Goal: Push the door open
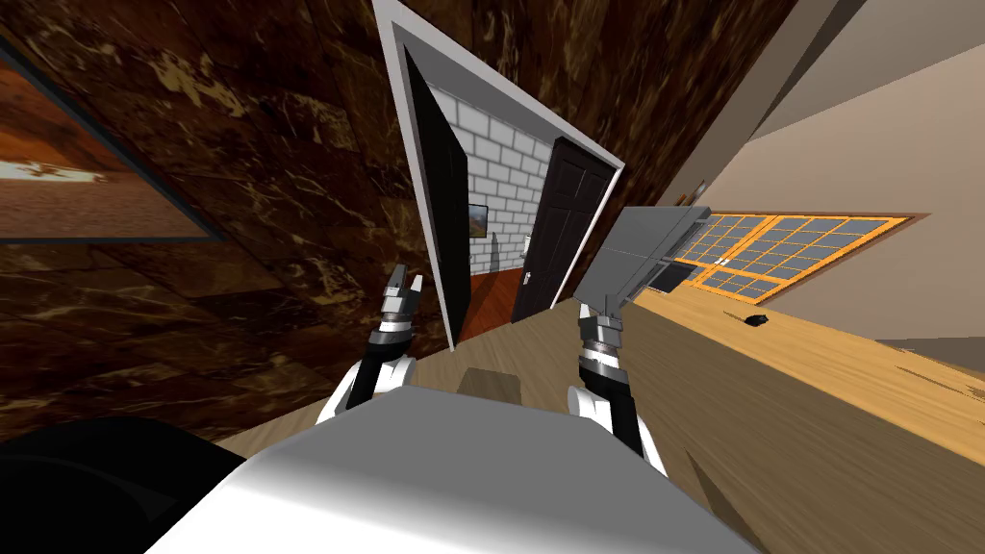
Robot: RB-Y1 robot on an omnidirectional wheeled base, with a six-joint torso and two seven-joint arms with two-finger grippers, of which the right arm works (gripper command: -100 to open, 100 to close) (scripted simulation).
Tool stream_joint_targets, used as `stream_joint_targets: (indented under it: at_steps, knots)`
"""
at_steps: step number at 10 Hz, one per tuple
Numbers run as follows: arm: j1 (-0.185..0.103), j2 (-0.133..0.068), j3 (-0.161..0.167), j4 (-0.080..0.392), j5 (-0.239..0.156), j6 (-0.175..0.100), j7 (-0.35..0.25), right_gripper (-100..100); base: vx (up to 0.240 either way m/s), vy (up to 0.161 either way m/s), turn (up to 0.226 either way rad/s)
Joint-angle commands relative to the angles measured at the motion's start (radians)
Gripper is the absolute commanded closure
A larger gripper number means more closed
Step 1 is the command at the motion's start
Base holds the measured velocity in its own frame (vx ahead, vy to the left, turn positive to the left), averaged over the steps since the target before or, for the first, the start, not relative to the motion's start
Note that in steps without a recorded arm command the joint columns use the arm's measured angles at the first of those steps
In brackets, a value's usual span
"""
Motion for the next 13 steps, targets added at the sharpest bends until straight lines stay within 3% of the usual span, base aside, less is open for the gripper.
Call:
stream_joint_targets:
  at_steps: [1, 8, 11, 13]
  knots:
    - [-0.006, -0.013, 0.007, 0.028, 0.0, -0.008, 0.0, -100, 0.152, 0.102, 0.062]
    - [-0.027, -0.049, 0.033, 0.135, 0.001, -0.04, -0.001, -100, 0.123, -0.089, 0.052]
    - [-0.046, -0.071, 0.055, 0.229, 0.001, -0.069, -0.002, -100, 0.174, -0.097, 0.099]
    - [-0.053, -0.079, 0.064, 0.264, 0.001, -0.079, -0.002, -100, 0.135, -0.097, 0.061]
